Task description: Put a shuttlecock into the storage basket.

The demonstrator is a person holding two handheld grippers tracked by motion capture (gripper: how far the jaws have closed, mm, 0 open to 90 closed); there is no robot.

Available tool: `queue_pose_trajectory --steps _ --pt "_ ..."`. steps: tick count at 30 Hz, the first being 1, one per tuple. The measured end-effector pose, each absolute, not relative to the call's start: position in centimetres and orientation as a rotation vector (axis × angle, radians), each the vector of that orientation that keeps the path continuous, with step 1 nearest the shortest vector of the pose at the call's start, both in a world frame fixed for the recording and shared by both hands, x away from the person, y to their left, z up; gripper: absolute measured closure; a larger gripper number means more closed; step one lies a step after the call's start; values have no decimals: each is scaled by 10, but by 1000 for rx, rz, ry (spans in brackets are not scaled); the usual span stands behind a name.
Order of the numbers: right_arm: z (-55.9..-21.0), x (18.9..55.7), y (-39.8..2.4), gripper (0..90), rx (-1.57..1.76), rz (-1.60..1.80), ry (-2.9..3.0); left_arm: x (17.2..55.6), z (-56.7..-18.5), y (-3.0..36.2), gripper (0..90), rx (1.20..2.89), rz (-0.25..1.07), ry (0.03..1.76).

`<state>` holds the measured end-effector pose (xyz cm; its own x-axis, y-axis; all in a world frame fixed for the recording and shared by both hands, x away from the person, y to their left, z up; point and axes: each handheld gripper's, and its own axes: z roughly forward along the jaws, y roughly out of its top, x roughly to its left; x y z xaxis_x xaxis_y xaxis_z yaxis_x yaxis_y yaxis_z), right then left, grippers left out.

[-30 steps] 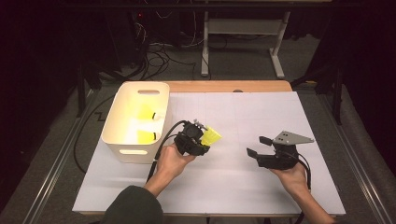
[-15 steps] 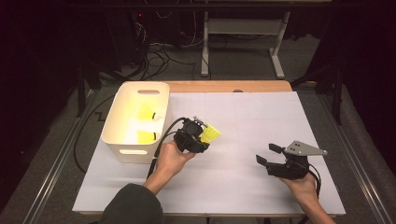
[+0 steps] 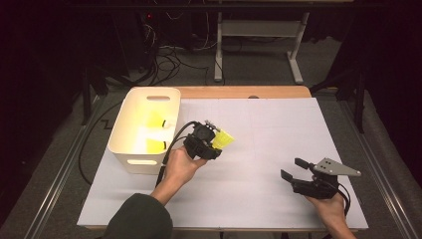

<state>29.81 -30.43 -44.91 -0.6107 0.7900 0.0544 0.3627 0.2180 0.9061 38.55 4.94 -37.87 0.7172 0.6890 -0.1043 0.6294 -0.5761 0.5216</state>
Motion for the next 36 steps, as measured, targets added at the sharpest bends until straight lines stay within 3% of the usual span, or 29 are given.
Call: queue_pose_trajectory --steps 36 --pt "-464 284 -324 284 1097 1391 2034 395 -357 58 645 2375 189 1100"
